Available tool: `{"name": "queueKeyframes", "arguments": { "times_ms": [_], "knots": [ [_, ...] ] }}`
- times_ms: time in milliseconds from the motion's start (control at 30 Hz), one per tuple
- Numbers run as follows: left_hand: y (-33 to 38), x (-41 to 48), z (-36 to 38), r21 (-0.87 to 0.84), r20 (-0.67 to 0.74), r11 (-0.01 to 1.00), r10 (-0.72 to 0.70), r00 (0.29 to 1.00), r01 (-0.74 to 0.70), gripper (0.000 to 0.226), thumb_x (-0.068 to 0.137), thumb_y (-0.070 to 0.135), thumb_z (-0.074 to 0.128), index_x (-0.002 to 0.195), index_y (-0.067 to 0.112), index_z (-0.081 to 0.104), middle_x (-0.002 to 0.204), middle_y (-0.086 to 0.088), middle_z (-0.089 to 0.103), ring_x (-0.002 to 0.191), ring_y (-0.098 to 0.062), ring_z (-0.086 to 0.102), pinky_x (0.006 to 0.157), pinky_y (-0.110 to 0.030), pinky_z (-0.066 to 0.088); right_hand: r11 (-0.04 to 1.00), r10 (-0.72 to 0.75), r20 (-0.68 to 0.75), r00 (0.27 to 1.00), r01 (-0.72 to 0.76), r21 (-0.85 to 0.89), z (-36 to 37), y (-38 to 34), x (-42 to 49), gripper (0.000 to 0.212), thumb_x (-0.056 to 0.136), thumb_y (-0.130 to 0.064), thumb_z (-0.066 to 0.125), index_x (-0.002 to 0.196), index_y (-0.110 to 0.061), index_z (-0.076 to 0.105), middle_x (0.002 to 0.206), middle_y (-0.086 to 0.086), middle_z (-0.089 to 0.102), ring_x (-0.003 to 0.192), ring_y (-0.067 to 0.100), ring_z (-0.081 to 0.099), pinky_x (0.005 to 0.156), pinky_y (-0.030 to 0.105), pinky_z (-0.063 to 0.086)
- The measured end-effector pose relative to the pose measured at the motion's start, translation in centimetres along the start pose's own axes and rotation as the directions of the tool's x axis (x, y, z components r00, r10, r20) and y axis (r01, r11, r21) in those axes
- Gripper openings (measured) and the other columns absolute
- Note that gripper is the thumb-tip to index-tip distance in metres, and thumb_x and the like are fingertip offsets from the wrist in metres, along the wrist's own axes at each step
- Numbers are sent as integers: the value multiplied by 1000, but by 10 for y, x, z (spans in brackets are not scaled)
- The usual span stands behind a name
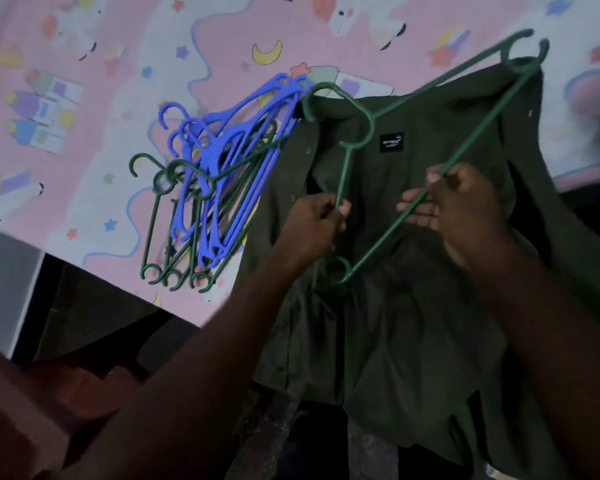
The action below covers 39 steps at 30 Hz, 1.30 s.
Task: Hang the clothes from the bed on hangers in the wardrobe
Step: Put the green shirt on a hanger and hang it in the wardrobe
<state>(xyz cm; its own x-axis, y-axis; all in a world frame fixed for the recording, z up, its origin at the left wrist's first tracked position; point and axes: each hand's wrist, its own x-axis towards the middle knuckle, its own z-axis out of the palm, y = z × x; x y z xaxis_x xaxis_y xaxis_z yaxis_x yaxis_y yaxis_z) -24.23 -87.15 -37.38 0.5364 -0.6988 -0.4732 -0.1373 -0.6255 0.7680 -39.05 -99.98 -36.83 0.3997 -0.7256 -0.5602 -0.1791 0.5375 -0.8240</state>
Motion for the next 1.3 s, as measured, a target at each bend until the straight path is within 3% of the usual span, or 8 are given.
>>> {"name": "queueKeyframes", "arguments": {
  "times_ms": [200,400,600,800,933,1067,1200,1300],
  "knots": [
    [9,70,-16,397,-348,918,145,926,6,42,88,48,62,98,7,64,92,-8,67,87,-20,63,71,-27,43,994,-30,-123,992,43,101,-28,-13,28,17,106,-15,38,91,-21,42,82,12,63,66,17,71,60,29,59],
    [17,134,-31,773,-244,620,95,965,134,31,89,27,59,112,7,55,119,-14,57,111,-33,56,84,-44,48,983,-98,-258,961,133,122,-18,-32,55,15,105,-14,40,92,-20,43,87,13,64,76,22,71,66,30,60],
    [29,115,-60,432,-383,902,170,908,13,15,99,13,42,86,9,50,86,-7,57,80,-16,47,63,-26,29,964,-119,-331,936,189,187,-6,-47,66,14,104,-12,40,93,-20,44,90,12,65,82,23,72,71,32,60],
    [76,35,-27,97,-262,938,346,901,-333,14,98,18,50,87,21,59,72,11,58,67,-1,52,64,-22,44,977,-26,-269,963,81,195,54,2,58,16,103,-11,45,90,-20,47,84,12,64,66,17,65,59,29,55],
    [40,44,28,98,-157,963,264,952,-251,10,96,16,54,88,18,60,69,12,56,66,-8,53,66,-27,40,986,156,-42,987,-153,64,89,62,49,24,104,-16,36,110,-15,60,116,21,63,101,27,61,97,44,50],
    [0,62,36,57,-182,994,100,978,-91,14,94,30,61,93,17,65,79,2,68,73,-16,64,72,-33,52,954,291,-5,957,-291,-78,64,84,55,24,101,-18,46,97,-7,68,93,17,70,83,28,67,79,43,59],
    [-16,66,31,295,-198,944,209,958,-146,19,93,29,62,100,11,66,93,-5,68,83,-18,63,73,-27,45,881,69,-75,995,-96,-463,8,51,69,19,95,-15,54,77,-17,62,75,13,68,51,18,65,50,29,53],
    [-15,71,30,443,-128,877,266,956,-185,26,92,28,63,111,11,63,112,-9,56,90,-27,61,78,-36,49,788,-307,-232,923,109,-606,-32,0,98,19,91,-27,55,84,-15,67,78,5,71,66,18,67,65,31,51]
  ]
}}
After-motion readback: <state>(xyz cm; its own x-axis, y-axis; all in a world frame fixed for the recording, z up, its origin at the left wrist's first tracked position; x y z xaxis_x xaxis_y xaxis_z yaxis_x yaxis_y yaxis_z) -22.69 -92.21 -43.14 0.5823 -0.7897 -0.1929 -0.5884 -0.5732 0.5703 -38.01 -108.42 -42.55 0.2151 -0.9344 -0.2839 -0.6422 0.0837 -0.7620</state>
